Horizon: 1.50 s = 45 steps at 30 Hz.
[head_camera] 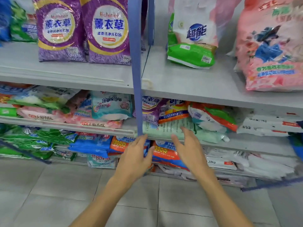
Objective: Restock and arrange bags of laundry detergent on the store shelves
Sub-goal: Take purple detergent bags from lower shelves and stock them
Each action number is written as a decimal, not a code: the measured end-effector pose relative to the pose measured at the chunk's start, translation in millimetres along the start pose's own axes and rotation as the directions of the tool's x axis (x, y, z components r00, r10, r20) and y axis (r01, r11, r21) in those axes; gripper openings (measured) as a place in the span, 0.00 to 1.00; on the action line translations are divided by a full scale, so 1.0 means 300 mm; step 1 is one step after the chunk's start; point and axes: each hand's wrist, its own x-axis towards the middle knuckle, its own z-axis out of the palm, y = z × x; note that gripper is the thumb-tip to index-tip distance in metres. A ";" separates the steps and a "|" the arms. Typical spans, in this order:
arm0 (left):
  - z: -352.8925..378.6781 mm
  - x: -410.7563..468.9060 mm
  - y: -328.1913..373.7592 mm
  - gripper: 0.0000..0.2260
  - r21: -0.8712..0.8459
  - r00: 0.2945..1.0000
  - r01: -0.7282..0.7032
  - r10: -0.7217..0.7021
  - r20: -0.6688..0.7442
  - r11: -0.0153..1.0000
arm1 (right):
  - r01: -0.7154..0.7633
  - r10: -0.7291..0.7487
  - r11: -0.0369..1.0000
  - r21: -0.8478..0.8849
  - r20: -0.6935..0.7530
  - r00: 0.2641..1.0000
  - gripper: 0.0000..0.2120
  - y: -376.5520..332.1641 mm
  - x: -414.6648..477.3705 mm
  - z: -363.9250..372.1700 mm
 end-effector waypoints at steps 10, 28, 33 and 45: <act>0.246 0.309 0.050 0.33 -0.095 0.972 0.063 -0.082 -0.218 0.993 | 0.023 -0.034 0.978 0.206 0.050 0.998 0.28 0.083 0.334 0.058; 0.423 0.427 0.049 0.28 0.011 0.940 0.171 -0.160 -0.300 0.985 | -0.148 0.001 0.639 0.755 0.191 0.982 0.17 0.092 0.484 0.237; 0.451 0.324 0.056 0.30 0.019 0.956 0.059 -0.052 -0.289 0.998 | -0.188 0.094 0.506 0.842 0.163 0.982 0.09 0.101 0.469 0.235; 0.128 0.268 0.080 0.22 -0.733 0.927 0.352 -0.324 0.189 0.582 | -0.295 0.110 0.457 0.839 0.275 0.955 0.11 0.145 0.217 0.021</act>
